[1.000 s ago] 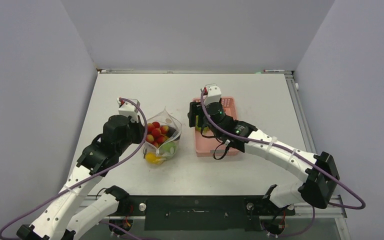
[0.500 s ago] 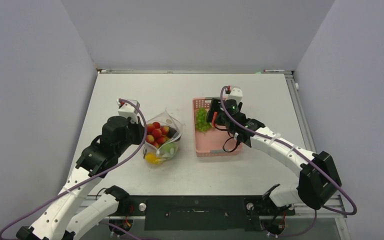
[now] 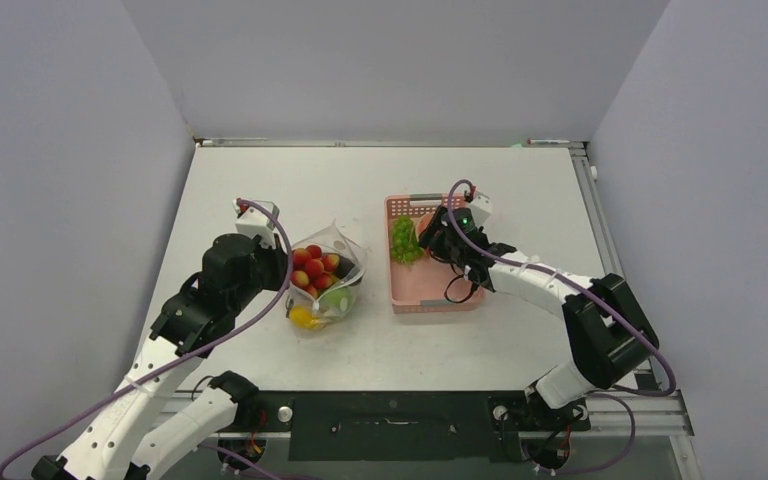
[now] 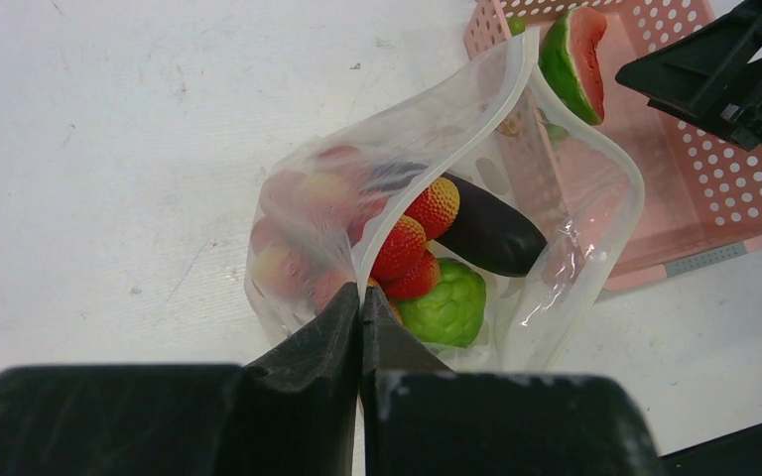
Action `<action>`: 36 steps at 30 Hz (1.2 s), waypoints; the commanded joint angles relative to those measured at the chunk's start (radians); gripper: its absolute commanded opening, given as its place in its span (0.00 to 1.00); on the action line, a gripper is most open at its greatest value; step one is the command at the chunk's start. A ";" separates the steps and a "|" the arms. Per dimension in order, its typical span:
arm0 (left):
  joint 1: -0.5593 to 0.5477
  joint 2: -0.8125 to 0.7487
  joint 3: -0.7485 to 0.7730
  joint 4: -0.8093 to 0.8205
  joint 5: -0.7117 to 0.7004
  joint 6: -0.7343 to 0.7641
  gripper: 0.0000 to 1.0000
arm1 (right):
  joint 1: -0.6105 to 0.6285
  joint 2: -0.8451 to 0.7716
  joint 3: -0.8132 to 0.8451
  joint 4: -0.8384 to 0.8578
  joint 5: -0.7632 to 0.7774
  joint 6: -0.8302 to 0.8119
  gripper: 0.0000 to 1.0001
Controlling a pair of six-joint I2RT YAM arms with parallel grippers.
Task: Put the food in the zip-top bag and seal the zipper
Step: Pick up the fake fruit from the bin.
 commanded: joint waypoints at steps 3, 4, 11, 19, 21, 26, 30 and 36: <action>0.006 -0.015 0.003 0.063 0.017 0.013 0.00 | -0.035 0.066 -0.034 0.175 -0.041 0.137 0.58; 0.006 -0.015 0.002 0.062 0.018 0.013 0.00 | -0.038 0.073 -0.039 0.185 -0.044 0.149 0.58; 0.005 -0.013 0.003 0.064 0.025 0.013 0.00 | -0.056 0.108 -0.074 0.255 -0.043 0.224 0.55; 0.005 -0.006 0.003 0.065 0.029 0.013 0.00 | -0.072 0.152 -0.101 0.338 -0.058 0.295 0.53; 0.005 -0.004 0.003 0.065 0.029 0.014 0.00 | -0.076 0.168 -0.104 0.357 -0.077 0.308 0.53; 0.005 -0.001 0.003 0.065 0.031 0.014 0.00 | -0.081 0.194 -0.124 0.419 -0.098 0.342 0.53; 0.006 0.001 0.003 0.066 0.032 0.013 0.00 | -0.082 0.217 -0.135 0.464 -0.112 0.366 0.52; 0.006 0.004 0.003 0.065 0.034 0.013 0.00 | -0.089 0.226 -0.170 0.544 -0.117 0.394 0.40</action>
